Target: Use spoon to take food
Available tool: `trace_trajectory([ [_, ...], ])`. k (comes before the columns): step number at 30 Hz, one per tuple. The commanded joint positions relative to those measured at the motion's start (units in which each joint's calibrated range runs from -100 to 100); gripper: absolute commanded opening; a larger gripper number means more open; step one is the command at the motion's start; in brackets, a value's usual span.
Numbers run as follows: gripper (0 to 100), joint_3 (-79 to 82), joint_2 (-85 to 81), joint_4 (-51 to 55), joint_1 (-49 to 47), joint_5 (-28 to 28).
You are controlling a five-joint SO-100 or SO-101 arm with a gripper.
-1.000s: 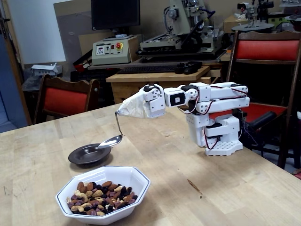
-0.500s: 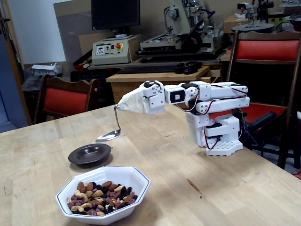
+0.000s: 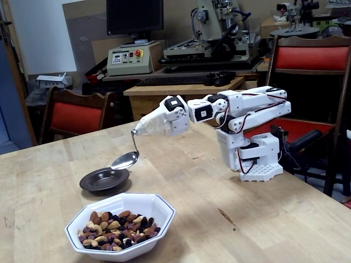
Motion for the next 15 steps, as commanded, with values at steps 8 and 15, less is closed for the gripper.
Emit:
trace_trajectory([
  [8, 4, -13.6, 6.2, -1.4, -10.3, 2.9],
  [15, 4, -21.7, 16.6, -1.4, -14.6, 3.2],
])
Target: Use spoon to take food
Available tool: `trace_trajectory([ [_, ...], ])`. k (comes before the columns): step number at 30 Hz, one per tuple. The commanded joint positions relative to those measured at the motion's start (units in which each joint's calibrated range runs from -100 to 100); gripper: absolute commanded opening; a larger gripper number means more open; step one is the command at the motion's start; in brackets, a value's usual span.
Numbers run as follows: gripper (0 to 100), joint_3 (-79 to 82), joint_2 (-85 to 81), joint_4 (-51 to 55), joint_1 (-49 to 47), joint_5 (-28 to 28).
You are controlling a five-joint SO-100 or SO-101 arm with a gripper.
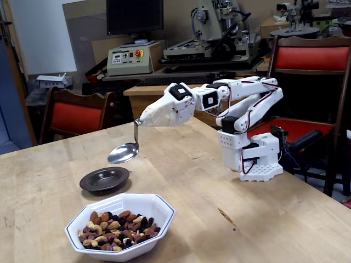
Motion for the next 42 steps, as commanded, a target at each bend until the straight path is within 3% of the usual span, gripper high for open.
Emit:
trace_trajectory([
  [1, 4, -8.2, 5.7, -1.4, -1.9, 0.2],
  [12, 4, -16.7, 26.3, -0.7, -1.7, 0.3],
  [19, 4, -16.6, 28.4, -0.6, -2.3, 0.4],
  [30, 4, -11.6, 31.8, 2.9, -2.4, 8.1],
  [42, 4, -10.8, 32.8, 3.1, -7.1, 4.0],
])
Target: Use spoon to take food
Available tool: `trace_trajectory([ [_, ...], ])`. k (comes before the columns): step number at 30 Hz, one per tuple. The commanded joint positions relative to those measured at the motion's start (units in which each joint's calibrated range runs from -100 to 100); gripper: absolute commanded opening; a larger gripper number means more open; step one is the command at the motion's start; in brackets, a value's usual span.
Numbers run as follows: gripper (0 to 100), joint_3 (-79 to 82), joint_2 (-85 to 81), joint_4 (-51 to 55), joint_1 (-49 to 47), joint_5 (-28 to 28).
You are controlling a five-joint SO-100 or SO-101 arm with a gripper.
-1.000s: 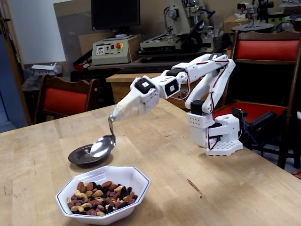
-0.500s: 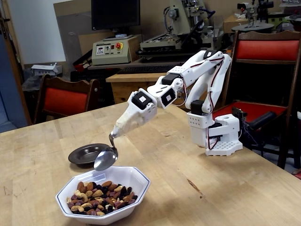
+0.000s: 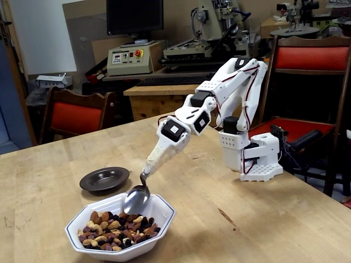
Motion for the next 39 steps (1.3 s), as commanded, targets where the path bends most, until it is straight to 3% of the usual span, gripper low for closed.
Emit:
trace_trajectory([
  [1, 4, -0.6, 0.0, 0.2, -3.2, -1.1],
  [13, 4, -1.4, 15.5, -0.5, -6.2, -7.3],
  [23, 4, -1.6, 16.5, -0.8, -2.9, -14.5],
  [31, 4, -1.4, 17.2, -12.9, 8.2, -16.7],
  [39, 4, -1.4, 21.0, -19.6, 10.1, -16.7],
])
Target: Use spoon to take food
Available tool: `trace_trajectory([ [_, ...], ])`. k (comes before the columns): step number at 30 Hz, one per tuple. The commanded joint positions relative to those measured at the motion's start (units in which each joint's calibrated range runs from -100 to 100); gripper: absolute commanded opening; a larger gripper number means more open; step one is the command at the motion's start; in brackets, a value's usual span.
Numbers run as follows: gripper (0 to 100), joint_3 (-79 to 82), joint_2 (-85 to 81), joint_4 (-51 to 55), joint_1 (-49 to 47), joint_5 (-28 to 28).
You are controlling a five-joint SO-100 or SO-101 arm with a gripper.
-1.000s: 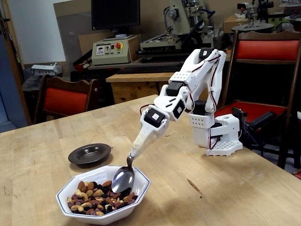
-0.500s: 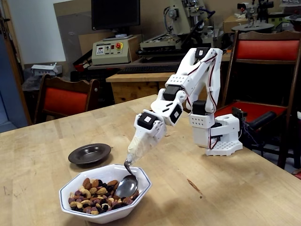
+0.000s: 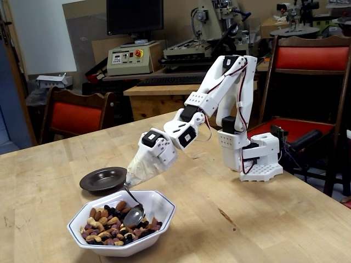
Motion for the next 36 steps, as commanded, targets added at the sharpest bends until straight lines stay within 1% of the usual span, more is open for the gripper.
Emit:
trace_trajectory([
  [1, 4, -0.3, 4.5, -2.3, 1.5, -0.1],
  [6, 4, -0.4, 10.5, -6.7, 1.3, -0.5],
  [13, 4, -0.2, 11.5, -16.7, -0.9, -0.5],
  [19, 4, 2.9, 11.1, -26.2, -0.4, -0.6],
  [23, 4, 7.6, 10.9, -34.5, -0.3, -0.6],
  [31, 4, 16.6, 10.8, -55.1, -0.3, -0.2],
  [36, 4, 17.7, 11.5, -63.2, -0.2, -0.2],
])
